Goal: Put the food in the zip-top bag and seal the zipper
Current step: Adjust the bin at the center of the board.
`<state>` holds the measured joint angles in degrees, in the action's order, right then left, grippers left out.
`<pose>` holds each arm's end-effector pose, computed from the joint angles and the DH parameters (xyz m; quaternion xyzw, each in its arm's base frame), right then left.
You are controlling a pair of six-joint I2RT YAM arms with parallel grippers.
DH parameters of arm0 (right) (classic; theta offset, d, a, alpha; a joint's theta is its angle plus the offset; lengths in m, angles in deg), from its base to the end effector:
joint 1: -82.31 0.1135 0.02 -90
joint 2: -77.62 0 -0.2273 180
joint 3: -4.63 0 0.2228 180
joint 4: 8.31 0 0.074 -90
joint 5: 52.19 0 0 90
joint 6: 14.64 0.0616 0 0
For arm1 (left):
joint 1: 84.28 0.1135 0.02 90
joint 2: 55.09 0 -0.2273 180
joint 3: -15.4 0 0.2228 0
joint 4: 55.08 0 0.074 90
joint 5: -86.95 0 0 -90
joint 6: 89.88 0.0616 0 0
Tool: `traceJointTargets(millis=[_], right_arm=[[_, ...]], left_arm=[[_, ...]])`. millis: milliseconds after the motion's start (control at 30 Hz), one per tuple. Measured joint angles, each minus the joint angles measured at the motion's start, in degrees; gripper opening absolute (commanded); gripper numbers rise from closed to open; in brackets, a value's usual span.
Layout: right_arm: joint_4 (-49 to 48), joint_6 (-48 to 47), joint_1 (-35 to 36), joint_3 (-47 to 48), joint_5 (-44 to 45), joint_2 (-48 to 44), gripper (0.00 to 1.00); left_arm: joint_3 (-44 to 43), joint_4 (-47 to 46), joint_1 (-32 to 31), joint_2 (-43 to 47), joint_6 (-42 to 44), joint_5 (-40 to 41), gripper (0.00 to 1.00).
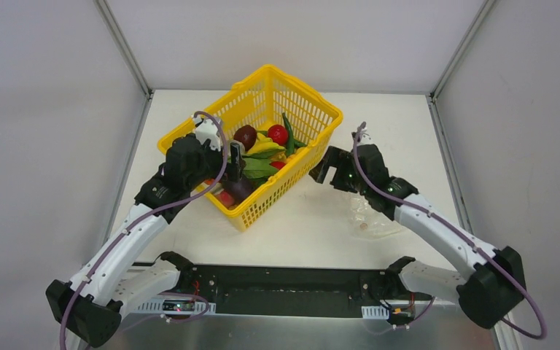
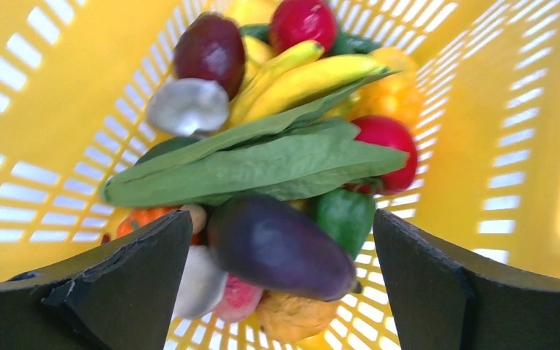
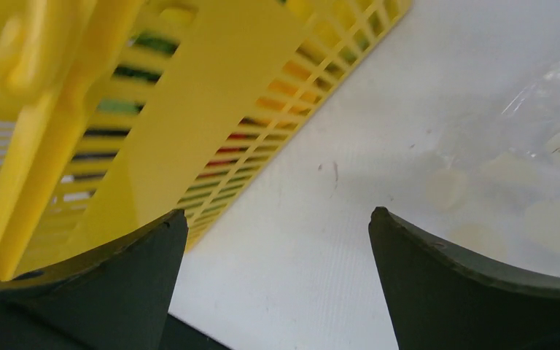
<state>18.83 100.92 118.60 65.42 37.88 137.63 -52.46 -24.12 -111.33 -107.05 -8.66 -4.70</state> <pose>0.2021 0.1483 0.2532 -0.0791 0.8460 0.2705 0.4526 0.1997 -0.1040 0.3183 0.1346 0.7821 -0.1980 0.5753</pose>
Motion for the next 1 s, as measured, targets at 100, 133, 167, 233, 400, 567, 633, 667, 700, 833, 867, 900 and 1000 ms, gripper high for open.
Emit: traceJointTargets(millis=[100,133,167,233,400,567,633,667,700,833,867,900,1000], right_arm=[[-1.79,1.46,-3.23,3.45,1.66,8.46,0.98],[-2.32,1.51,-3.98,4.85,1.57,11.28,0.98],[-2.64,1.60,-4.81,7.06,1.05,14.95,0.98],[-3.61,1.18,-6.03,11.87,-1.29,22.01,0.98],[-4.76,-0.79,-6.29,23.19,-7.37,34.73,0.98],[-0.57,-4.15,-6.29,34.77,-9.33,42.71,0.98],[0.02,-5.44,-6.56,35.52,-9.55,42.53,0.98],[0.81,-6.32,-6.75,35.28,-9.81,41.81,0.98],[1.11,-6.80,-6.91,34.75,-9.73,40.94,0.98],[2.75,-8.13,-7.76,26.14,-5.75,31.04,0.98],[2.89,-8.11,-8.17,23.10,-3.65,27.26,0.98],[3.28,-7.96,-8.96,20.20,-1.73,23.43,0.98],[4.42,-5.88,-12.98,12.20,4.92,12.02,0.98]], left_arm=[[2.73,0.02,0.00,0.00,-0.35,4.68,0.98],[3.93,0.17,0.00,0.02,-0.59,5.92,0.98],[5.29,-0.24,0.00,-0.02,-0.74,6.80,0.98],[7.41,-0.13,-0.26,0.04,-0.90,8.57,0.98],[10.43,0.79,-0.35,1.68,-2.60,12.96,0.98],[12.87,0.02,-0.35,6.64,-4.28,15.34,0.99],[13.20,0.59,-0.35,8.17,-4.63,15.96,0.99],[13.20,0.94,-0.35,8.68,-4.74,16.17,0.99],[13.20,0.96,-0.35,8.87,-4.76,16.31,0.99],[12.28,1.95,-0.35,8.66,-4.68,17.29,0.99],[11.47,2.54,-0.35,8.39,-4.52,17.46,0.99],[10.71,2.86,-0.33,8.15,-4.42,17.62,0.99],[7.39,3.23,-0.28,7.34,-3.72,17.14,0.99]])
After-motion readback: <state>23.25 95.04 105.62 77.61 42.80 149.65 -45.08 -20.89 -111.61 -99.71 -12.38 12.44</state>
